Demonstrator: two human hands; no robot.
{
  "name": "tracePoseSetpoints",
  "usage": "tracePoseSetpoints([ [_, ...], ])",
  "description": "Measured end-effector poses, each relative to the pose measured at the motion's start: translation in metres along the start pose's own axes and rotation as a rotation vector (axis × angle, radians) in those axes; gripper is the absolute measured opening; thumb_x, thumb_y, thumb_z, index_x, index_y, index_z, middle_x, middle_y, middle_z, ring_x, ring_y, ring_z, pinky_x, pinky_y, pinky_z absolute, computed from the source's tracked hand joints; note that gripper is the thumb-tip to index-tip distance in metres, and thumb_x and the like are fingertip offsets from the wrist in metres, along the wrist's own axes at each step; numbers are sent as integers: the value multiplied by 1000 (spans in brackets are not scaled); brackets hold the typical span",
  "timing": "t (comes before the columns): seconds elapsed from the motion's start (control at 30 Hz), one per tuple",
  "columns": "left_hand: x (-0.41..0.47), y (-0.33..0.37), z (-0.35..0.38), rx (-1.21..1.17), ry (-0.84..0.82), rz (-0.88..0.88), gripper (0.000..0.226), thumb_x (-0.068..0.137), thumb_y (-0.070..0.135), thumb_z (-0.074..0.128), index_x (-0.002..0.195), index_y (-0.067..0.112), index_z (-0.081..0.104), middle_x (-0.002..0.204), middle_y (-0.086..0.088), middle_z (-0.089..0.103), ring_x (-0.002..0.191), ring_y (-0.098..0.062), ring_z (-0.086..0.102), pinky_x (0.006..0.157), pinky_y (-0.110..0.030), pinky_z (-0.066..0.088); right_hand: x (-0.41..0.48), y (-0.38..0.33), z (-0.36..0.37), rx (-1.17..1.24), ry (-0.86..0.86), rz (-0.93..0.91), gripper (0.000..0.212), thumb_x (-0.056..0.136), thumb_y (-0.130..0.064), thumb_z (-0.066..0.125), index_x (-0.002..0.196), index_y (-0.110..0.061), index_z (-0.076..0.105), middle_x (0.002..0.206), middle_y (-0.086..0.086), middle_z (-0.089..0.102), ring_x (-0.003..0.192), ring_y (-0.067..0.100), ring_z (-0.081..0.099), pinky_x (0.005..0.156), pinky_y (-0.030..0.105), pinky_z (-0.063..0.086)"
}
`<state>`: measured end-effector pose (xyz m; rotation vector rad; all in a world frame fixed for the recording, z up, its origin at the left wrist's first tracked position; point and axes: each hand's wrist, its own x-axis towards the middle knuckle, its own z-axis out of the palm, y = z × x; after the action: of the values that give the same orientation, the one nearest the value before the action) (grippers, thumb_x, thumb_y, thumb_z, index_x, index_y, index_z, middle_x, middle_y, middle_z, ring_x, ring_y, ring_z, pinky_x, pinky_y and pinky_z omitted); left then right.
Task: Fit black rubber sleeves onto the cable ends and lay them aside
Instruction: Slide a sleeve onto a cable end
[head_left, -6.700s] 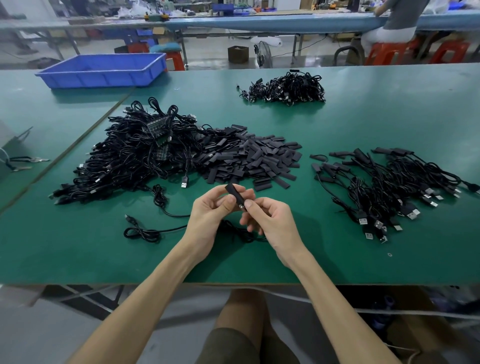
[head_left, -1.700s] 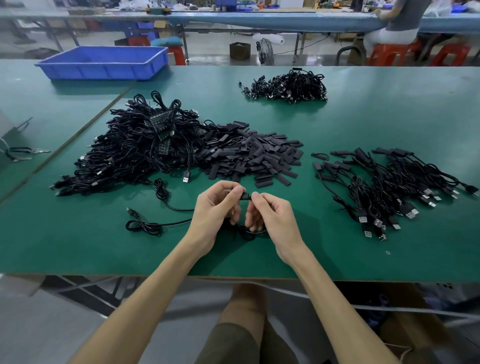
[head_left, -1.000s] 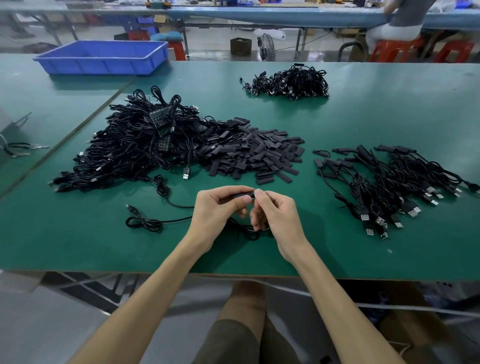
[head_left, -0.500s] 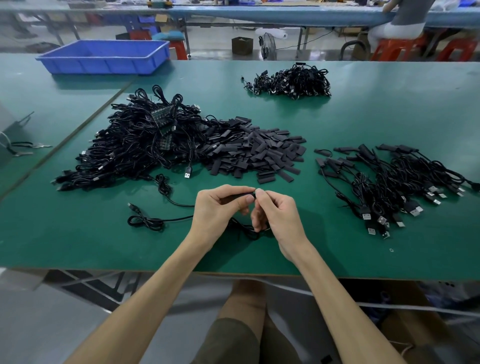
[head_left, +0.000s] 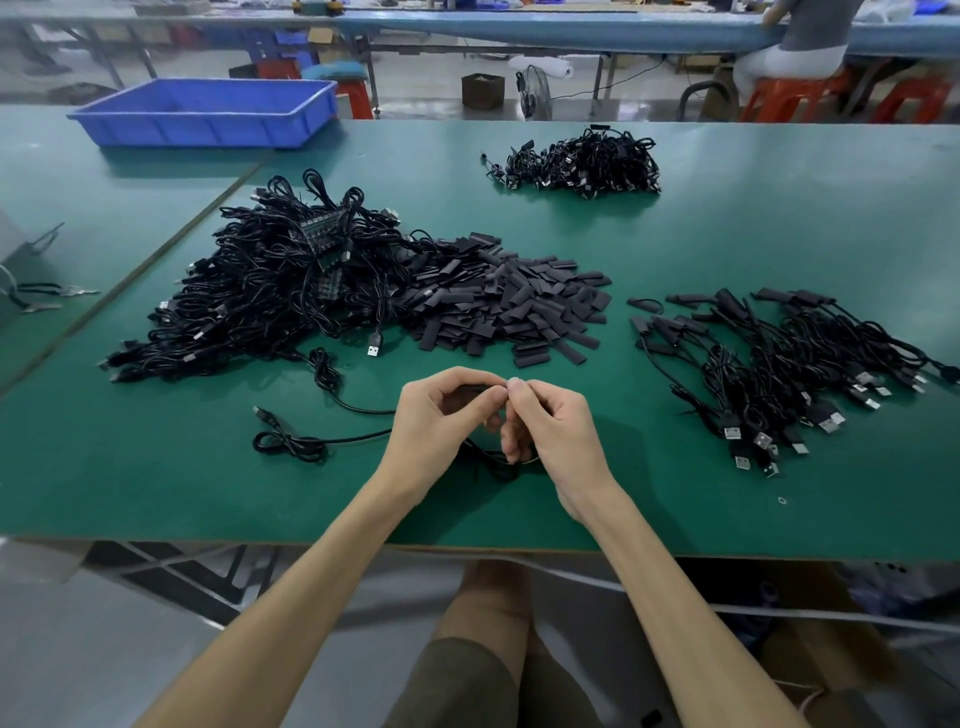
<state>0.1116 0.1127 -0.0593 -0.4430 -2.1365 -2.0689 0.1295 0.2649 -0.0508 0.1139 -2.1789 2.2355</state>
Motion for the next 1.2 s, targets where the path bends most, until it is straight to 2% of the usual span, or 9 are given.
tracePoseSetpoints([
  [0.27,2,-2,-4,-94,-35,-72,16,89,9,76,105,8,77,91,-11,77,79,-21,71,77,-26,57,1,2,0,-21,-3,-26,39,107,-19,54,70,-10,62,57,4,61,50,15,55,49,23,47],
  [0.43,1,-3,-6,-119,-55,-91,19,88,11,77,107,9,77,95,-13,78,86,-30,72,84,-35,59,1,3,-1,-15,-16,-30,40,107,-22,55,69,-11,63,57,7,61,48,16,54,48,24,47],
  [0.6,1,-4,-6,-122,-63,-113,18,89,10,76,107,9,77,94,-12,78,83,-26,71,81,-33,58,0,3,-1,-14,-32,-36,43,107,-25,55,65,-20,63,55,8,61,47,17,53,48,25,47],
  [0.73,1,-4,-5,-102,-84,-100,16,94,13,71,108,10,75,90,-8,76,80,-21,68,79,-30,56,1,3,1,-10,-15,-44,42,107,-22,54,67,-12,61,55,8,59,47,16,52,48,24,45],
  [0.83,1,-4,-3,-112,-81,-111,22,99,22,63,115,10,73,91,-11,74,82,-20,66,81,-30,56,1,4,1,0,23,-48,42,107,-21,53,67,-11,60,56,7,59,48,16,53,48,23,44],
  [0.9,2,-3,-3,-121,-64,-130,26,100,27,60,113,8,72,87,-12,71,79,-20,65,78,-32,56,1,4,0,4,28,-43,43,107,-21,53,65,-14,60,56,6,59,49,16,53,49,23,44],
  [1.07,3,-5,0,3,-40,-128,21,103,22,59,103,5,71,72,-1,68,61,-16,60,62,-26,53,1,5,0,-2,36,-45,42,107,-20,53,66,-10,58,56,5,59,49,16,53,49,23,45],
  [1.2,3,-5,0,27,-41,-115,18,102,18,59,100,4,71,67,2,65,57,-11,54,56,-21,47,1,5,-1,-5,18,-46,42,107,-20,53,66,-13,60,57,5,59,49,16,53,49,24,45],
])
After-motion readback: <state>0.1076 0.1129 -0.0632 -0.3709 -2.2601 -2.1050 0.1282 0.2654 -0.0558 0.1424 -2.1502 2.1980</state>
